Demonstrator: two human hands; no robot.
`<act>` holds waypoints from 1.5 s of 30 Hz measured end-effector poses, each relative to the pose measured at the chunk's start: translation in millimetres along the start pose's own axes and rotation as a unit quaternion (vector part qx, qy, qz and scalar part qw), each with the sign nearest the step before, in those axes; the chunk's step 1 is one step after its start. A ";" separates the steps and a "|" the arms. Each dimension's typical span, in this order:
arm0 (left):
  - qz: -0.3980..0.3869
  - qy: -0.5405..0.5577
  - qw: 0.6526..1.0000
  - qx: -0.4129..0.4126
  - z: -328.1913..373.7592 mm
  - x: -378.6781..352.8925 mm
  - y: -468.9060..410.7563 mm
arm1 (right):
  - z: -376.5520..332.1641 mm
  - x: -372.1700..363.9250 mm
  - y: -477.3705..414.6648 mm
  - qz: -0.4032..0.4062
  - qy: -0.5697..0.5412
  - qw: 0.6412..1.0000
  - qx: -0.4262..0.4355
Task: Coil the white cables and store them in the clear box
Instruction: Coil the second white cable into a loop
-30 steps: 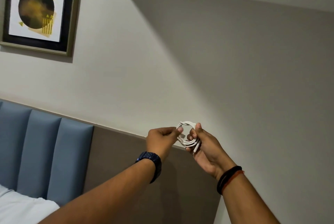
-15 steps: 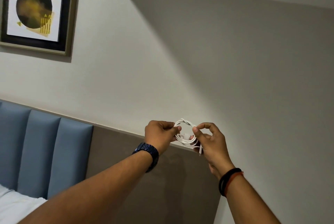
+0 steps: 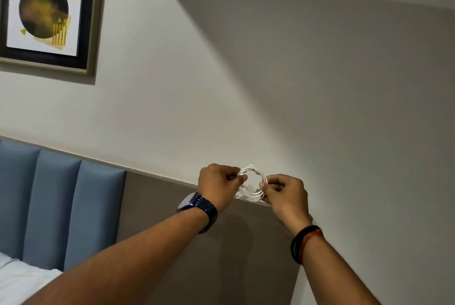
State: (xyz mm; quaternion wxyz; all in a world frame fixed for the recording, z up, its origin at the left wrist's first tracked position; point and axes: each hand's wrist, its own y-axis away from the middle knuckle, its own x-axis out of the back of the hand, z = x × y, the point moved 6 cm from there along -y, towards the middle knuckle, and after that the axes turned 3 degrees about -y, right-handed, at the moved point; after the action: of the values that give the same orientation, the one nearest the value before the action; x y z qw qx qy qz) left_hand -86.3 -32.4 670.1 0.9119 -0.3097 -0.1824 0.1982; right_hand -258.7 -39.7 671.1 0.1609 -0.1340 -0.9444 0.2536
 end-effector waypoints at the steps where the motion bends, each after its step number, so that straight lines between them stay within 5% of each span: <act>1: -0.006 -0.016 1.000 -0.012 1.0 0.4 -0.2 | 1.6 0.0 -0.6 0.000 -0.021 1.000 -0.017; 14: -0.077 -0.174 0.973 -0.131 10.8 0.4 2.4 | 13.0 -8.4 5.1 -0.093 -0.362 0.900 -0.222; 22: -0.058 -0.223 0.953 -0.198 13.0 3.7 -1.4 | 8.6 -15.5 13.9 -0.233 -0.215 0.928 -0.198; 27: -0.064 -0.235 0.946 -0.213 15.5 -0.7 0.9 | 1.1 -18.8 20.2 -0.241 -0.162 0.944 -0.158; 35: -0.080 -0.250 0.952 -0.160 6.5 -0.4 -3.0 | 7.5 -7.1 15.4 -0.162 -0.115 0.972 -0.126; 45: -0.087 -0.088 0.992 0.002 -9.2 13.0 -14.6 | -4.2 -8.9 22.1 -0.247 -0.185 0.949 -0.057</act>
State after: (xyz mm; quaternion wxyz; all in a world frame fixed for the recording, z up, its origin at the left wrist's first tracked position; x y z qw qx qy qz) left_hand -67.4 -41.4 675.3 0.9066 -0.2723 -0.2880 0.1446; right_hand -245.2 -22.4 661.0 0.0334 0.1440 -0.9739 0.1720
